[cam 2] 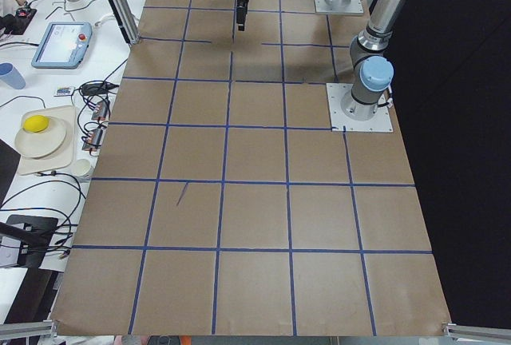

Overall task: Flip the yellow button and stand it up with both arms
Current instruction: 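Carry the button away with the right gripper while the left arm retracts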

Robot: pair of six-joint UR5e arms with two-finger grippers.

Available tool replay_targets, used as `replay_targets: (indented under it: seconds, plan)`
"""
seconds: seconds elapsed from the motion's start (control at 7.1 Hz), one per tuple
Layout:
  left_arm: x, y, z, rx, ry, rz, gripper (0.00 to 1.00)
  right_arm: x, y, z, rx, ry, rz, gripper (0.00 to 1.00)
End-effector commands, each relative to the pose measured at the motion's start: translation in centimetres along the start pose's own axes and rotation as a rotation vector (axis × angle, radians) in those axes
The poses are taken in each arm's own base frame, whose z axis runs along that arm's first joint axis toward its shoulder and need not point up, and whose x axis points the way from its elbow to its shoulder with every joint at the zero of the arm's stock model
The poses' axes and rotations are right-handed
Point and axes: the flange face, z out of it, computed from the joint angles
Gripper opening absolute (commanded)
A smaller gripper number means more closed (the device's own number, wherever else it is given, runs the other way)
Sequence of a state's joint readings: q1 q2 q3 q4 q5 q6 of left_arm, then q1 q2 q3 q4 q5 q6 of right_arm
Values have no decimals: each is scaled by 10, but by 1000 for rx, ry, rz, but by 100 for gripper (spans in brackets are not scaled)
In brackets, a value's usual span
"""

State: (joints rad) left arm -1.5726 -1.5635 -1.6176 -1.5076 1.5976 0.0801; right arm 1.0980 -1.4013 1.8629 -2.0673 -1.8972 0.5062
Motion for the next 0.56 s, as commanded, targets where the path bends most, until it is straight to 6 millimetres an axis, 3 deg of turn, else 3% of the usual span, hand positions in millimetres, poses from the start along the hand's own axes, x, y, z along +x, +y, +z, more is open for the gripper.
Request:
replay_targets:
  seconds: [0.0, 0.14, 0.42]
  plan:
    - [-1, -2, -2, 5, -10, 1, 100, -4, 8, 45, 120, -17, 58, 3]
    - [-1, -2, -1, 0, -10, 1, 100, 1, 15, 58, 166, 18, 72, 3]
    - [-2, -2, -3, 3, -12, 1, 100, 4, 13, 57, 222, 24, 93, 4]
